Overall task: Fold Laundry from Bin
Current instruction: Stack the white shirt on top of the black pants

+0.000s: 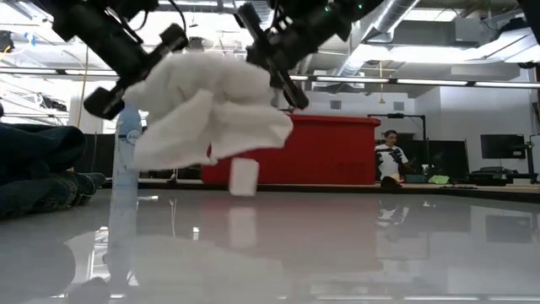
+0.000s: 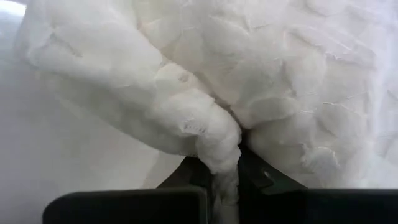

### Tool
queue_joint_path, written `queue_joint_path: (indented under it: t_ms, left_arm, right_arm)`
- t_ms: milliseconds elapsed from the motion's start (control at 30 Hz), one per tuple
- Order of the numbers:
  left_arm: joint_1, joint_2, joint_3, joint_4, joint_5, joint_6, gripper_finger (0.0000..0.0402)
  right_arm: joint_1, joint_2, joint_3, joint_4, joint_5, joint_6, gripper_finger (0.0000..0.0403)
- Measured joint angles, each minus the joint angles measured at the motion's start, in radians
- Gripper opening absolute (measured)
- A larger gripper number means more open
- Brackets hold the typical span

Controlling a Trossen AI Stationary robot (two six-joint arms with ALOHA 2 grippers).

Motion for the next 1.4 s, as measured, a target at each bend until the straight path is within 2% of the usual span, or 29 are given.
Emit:
queue_joint_path:
  t_ms: [167, 433, 700, 933, 1133, 1233, 1333, 1400]
  left_arm:
    - [-0.040, -0.106, 0.027, -0.048, 0.008, -0.068, 0.0011]
    - [-0.126, -0.233, 0.181, -0.341, -0.021, -0.066, 0.0011]
    - [-0.258, -0.271, 0.302, -0.617, -0.027, -0.126, 0.0011]
    - [-0.356, -0.279, 0.424, -0.804, -0.021, -0.167, 0.0011]
    - [-0.447, -0.279, 0.492, -0.920, -0.013, -0.217, 0.0011]
    - [-0.513, -0.279, 0.524, -0.993, -0.021, -0.291, 0.0011]
    - [-0.588, -0.279, 0.549, -1.055, -0.051, -0.356, 0.0011]
    - [-0.643, -0.276, 0.553, -1.063, -0.071, -0.411, 0.0011]
  right_arm:
    - [0.025, 0.000, 0.074, -0.016, 0.000, 0.005, 0.0063]
    - [0.098, 0.000, 0.175, -0.010, 0.034, 0.051, 0.0063]
    - [0.198, 0.046, 0.265, 0.004, 0.075, 0.111, 0.0063]
    - [0.259, 0.197, 0.456, 0.053, 0.079, 0.153, 0.0063]
    - [0.301, 0.403, 0.748, 0.023, 0.077, 0.174, 0.0063]
    - [0.317, 0.490, 0.892, -0.012, 0.078, 0.184, 0.0063]
    - [0.334, 0.510, 0.880, 0.048, 0.078, 0.229, 0.0063]
    - [0.347, 0.511, 0.878, 0.015, 0.079, 0.245, 0.0063]
